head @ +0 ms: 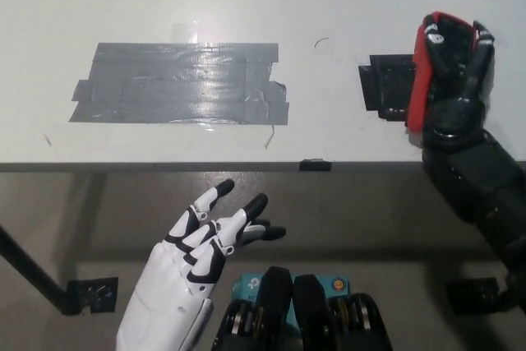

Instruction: The robot first picks the multimeter with right hand and then unfolds the black stand on the back of it using left hand

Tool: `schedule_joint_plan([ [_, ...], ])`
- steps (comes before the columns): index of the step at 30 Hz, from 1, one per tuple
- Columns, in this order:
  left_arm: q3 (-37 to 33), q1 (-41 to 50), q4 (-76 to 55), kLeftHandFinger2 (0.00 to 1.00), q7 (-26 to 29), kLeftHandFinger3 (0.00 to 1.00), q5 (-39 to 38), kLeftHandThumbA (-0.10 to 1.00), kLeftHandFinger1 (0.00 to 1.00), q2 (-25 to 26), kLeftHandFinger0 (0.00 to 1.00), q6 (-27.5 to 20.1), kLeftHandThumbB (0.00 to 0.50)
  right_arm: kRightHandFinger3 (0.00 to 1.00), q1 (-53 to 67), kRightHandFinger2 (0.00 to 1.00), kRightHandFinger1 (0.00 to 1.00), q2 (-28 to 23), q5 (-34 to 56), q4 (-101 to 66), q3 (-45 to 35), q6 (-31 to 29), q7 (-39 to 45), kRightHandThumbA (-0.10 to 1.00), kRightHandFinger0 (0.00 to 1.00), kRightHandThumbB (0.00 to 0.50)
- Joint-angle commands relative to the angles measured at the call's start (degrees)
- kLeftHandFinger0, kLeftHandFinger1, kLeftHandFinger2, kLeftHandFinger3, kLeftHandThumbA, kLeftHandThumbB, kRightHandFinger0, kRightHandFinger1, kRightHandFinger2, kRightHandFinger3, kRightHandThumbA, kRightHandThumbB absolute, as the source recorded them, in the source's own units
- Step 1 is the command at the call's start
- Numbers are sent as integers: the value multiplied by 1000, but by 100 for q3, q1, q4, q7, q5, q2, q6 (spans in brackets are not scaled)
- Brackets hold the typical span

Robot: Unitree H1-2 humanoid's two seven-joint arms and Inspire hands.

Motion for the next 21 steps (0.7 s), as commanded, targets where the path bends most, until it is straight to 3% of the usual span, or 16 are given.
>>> schedule_joint_plan([
  [1, -119, 141, -51, 668, 124, 1000, -106, 1000, 673, 39, 1000, -381, 203, 851, -2029, 777, 281, -338, -2331, 385, 773, -1036, 146, -100, 0, 190],
  [3, -115, 126, -19, 666, 154, 1000, -103, 1000, 672, 35, 1000, -416, 204, 881, -2037, 794, 292, -291, -2358, 545, 881, -1024, 270, -100, 0, 198],
  [4, -113, 133, -23, 664, 147, 1000, -123, 1000, 674, 46, 1000, -408, 205, 884, -2052, 795, 318, -233, -2415, 680, 998, -823, 356, -100, 0, 244],
  [5, -110, 136, -36, 664, 134, 1000, -134, 1000, 673, 56, 1000, -395, 204, 877, -2036, 786, 323, -205, -2415, 791, 1033, -888, 419, -100, 0, 248],
  [7, -99, 136, -69, 667, 87, 1000, -138, 1000, 674, 79, 1000, -346, 209, 817, -1976, 781, 305, -136, -2388, 991, 1098, -934, 620, -100, 0, 240],
  [8, -87, 117, -41, 661, 115, 1000, -158, 1000, 656, 91, 1000, -375, 204, 825, -1929, 804, 362, -107, -2312, 1065, 1135, -755, 1186, -100, 24, 218],
  [9, -88, 116, -44, 660, 113, 1000, -170, 1000, 654, 95, 1000, -372, 204, 770, -1910, 688, 323, -95, -2273, 1097, 1123, -710, 1367, -100, 9, 216],
  [10, -87, 134, -35, 652, 127, 1000, -205, 1000, 640, 87, 1000, -360, 210, 715, -1912, 746, 482, -37, -2196, 1184, 1164, -196, 2046, 30, 210, 242],
  [11, -87, 108, -11, 645, 144, 1000, -215, 1000, 629, 83, 1000, -375, 204, 1000, -1937, 1000, 886, -25, -2118, 1238, 1181, 78, 2696, 309, 577, 322],
  [12, -92, 108, -7, 640, 145, 1000, -240, 1000, 618, 89, 1000, -375, 203, 1000, -1910, 1000, 1000, -30, -2022, 1268, 1168, 203, 3416, 441, 926, 398],
  [13, -88, 122, -25, 641, 121, 1000, -252, 1000, 615, 108, 1000, -349, 205, 1000, -1814, 1000, 1000, -26, -2057, 1319, 1248, 169, 3855, 487, 1000, 453],
  [14, -83, 109, -28, 643, 118, 1000, -246, 1000, 614, 117, 1000, -354, 204, 1000, -1774, 1000, 1000, -22, -2078, 1341, 1265, 152, 3905, 491, 1000, 481],
  [15, -72, 89, -24, 648, 116, 1000, -245, 1000, 608, 132, 1000, -360, 200, 1000, -1693, 1000, 1000, 0, -2065, 1374, 1252, 163, 3942, 542, 921, 460],
  [16, -60, 70, -16, 657, 109, 1000, -258, 1000, 612, 151, 1000, -353, 202, 1000, -1607, 1000, 1000, 31, -2056, 1422, 1251, 235, 4041, 590, 902, 466],
  [17, -52, 50, 3, 659, 118, 1000, -270, 1000, 613, 166, 1000, -370, 200, 1000, -1553, 1000, 1000, 43, -2095, 1467, 1301, 286, 4204, 617, 1000, 474],
  [21, -14, 23, 72, 639, 180, 1000, -316, 1000, 595, 208, 1000, -435, 195, 1000, -1348, 1000, 1000, 81, -2025, 1557, 1252, 376, 4748, 621, 1000, 491],
])
